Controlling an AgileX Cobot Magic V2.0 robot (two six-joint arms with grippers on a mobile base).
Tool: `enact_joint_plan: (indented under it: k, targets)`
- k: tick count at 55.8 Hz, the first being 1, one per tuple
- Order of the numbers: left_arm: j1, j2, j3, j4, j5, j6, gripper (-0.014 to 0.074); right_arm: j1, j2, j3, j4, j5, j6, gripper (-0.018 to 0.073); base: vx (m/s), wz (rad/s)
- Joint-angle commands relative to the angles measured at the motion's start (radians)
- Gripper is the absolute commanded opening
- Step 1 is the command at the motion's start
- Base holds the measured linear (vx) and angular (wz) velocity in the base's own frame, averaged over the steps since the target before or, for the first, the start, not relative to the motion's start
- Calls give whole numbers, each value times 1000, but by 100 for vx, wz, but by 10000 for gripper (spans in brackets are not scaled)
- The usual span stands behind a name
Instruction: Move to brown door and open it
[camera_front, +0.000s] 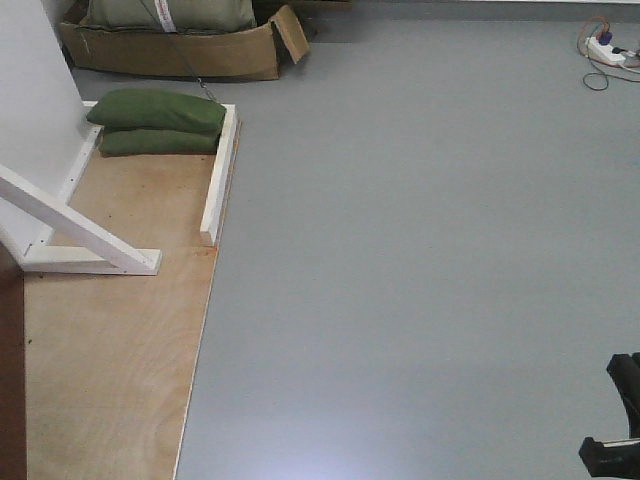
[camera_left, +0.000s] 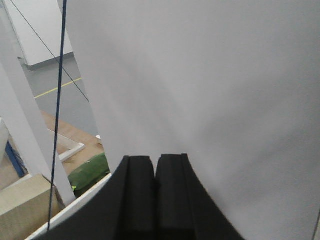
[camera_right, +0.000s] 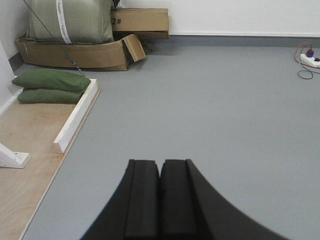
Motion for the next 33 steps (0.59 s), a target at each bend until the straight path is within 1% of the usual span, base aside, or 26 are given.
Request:
enact_joint_plan:
  k: [1,5,14,19,22,28,33]
  targets:
    - [0,-25,-28,26,-61,-42,136,2,-6,4,-6,-77,-9,0,0,0]
    - [0,-25,-28,-13,-92,-50,136,2,-6,4,-6,-77,-9,0,0,0]
    - [0,-25,-28,-162,-146,-53,136,2,-6,4,-6,-77,-9,0,0,0]
    - [0,-27,-28,-220,-151,-53,136,2,-6,4,-6,-77,-9,0,0,0]
    - [0,-27,-28,-234,-151,-54,136,2,-6,4,-6,-77,-9,0,0,0]
    - [0,-27,-28,-234,-151,-61,136,2,-6,4,-6,-83,-9,0,0,0]
    - [0,-27,-28,-204,-151,-66,136,2,-6,4,-6,-80,-9,0,0,0]
